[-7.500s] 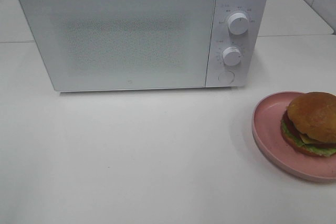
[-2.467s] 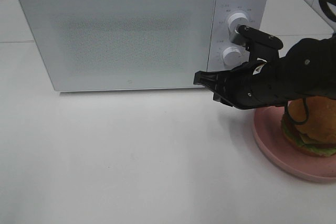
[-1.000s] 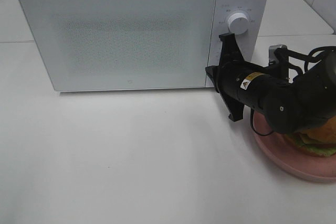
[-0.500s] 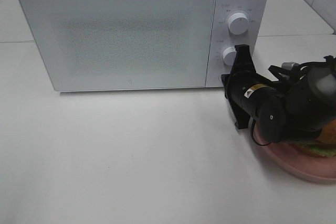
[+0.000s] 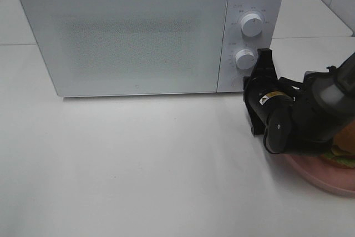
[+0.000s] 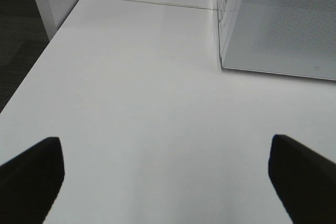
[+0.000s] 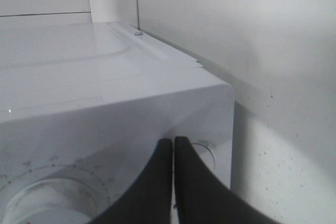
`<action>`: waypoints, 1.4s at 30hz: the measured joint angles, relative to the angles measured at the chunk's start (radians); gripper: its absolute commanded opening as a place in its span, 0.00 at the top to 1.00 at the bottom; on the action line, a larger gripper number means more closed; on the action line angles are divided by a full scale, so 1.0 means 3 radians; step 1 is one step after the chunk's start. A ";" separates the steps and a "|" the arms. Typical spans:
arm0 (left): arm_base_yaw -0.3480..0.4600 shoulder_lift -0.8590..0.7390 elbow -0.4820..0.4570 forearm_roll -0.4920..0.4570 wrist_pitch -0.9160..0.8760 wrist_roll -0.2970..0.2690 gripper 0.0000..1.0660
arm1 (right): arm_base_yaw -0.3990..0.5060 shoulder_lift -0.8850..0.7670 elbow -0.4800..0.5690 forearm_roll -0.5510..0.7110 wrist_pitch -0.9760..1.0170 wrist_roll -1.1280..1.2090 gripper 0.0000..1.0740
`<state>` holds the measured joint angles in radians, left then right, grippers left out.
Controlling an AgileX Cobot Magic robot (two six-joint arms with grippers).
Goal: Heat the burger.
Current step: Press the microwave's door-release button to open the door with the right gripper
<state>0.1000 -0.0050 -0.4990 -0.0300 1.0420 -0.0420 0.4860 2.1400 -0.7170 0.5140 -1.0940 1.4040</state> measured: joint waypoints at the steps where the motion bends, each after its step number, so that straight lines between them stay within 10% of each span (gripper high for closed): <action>1: 0.0000 0.0000 0.0000 0.0000 0.0000 0.0000 0.08 | 0.0000 0.0000 0.0000 0.0000 0.0000 0.0000 1.00; 42: 0.0000 0.0000 0.0000 0.0000 0.0000 0.0000 0.08 | -0.0137 -0.0097 -0.0320 -0.0400 0.0830 0.0193 0.96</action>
<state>0.1000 -0.0050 -0.4990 -0.0300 1.0420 -0.0420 0.4450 2.1110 -0.8130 0.3940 -0.8450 1.4620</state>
